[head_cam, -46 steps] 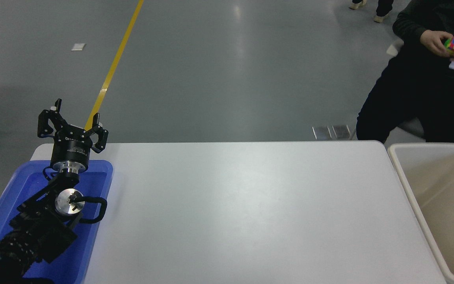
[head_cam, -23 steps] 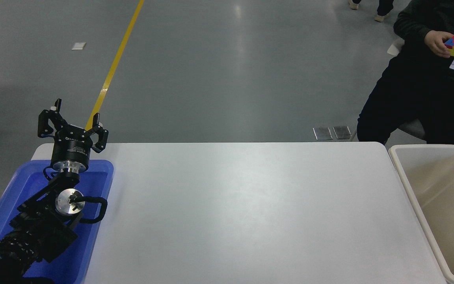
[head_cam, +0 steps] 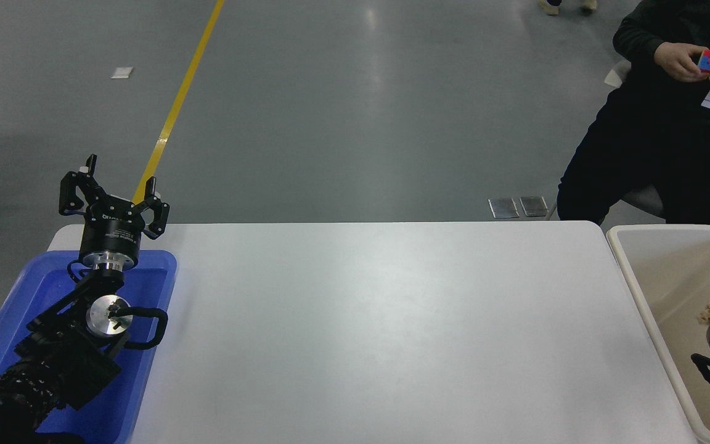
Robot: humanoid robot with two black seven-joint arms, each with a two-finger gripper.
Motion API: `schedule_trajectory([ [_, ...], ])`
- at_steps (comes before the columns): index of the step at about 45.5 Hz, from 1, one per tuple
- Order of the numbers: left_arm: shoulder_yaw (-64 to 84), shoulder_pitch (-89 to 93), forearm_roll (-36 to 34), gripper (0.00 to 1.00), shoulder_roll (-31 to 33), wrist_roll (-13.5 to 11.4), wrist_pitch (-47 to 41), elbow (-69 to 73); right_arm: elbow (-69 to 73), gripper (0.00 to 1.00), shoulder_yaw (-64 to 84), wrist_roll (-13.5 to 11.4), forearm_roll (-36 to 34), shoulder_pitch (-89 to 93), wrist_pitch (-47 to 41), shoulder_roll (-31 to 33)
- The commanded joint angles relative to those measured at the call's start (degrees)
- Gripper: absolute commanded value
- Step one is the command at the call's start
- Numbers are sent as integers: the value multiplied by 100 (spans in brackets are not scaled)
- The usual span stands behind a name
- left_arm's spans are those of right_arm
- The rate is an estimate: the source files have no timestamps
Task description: Pick up paper ball place in dustbin
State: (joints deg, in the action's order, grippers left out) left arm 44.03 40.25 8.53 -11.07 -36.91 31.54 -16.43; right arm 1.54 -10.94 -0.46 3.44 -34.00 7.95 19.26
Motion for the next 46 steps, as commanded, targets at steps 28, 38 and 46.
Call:
schedule_trajectory([
  [28,0,0,0,99,0,0,1,0,-58,100,5,-6,-1,-485,-39,359],
  [38,0,0,9,99,0,0,1,0,39,100,-66,-6,-10,-977,-48,429],
  [46,0,0,9,99,0,0,1,0,706,100,-66,2,-10,-1328,-56,516],
])
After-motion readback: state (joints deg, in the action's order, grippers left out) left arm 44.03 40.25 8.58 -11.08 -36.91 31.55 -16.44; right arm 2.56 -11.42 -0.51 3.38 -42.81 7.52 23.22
